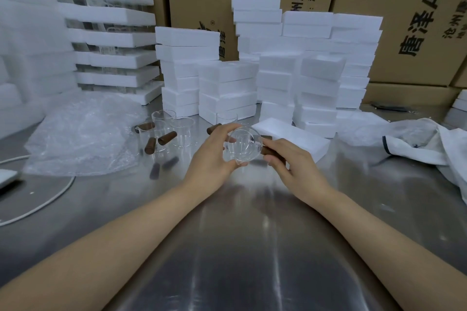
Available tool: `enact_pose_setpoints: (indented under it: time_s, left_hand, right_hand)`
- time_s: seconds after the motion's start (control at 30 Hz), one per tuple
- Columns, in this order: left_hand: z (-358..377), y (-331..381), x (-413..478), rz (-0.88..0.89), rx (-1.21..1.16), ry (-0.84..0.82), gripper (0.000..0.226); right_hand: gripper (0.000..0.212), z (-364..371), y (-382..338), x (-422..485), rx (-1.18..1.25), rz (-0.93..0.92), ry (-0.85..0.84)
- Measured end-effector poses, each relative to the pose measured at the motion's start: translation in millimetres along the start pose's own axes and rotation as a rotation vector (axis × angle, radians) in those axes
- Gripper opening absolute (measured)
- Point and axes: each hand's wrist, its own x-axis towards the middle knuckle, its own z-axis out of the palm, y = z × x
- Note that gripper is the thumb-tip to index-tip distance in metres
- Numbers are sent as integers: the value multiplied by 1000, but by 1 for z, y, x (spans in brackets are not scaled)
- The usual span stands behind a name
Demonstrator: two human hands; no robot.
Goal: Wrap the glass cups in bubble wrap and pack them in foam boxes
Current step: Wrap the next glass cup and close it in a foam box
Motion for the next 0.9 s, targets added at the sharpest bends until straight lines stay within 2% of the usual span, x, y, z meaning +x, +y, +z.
enact_pose_setpoints:
  time_s: [0.47,0.53,0.67,0.73,0.9]
  left_hand:
    - [1,-6,1,-1,-43,21,75]
    - [0,-4,0,-3,-46,16,71]
    - [-1,2,-3,21,-54,24,70]
    - [-1,4,-3,24,-74,21,68]
    - [0,0,-1,15,-76,-45,80]
  right_hand:
    - [29,3,7,1,88,15,61]
    - [29,3,5,2,175,104,93]
    - [23,4,-2,7,569,391,151]
    - [18,5,-5,6,715,489,99]
    - [30,5,-12,3,1087,803,-11]
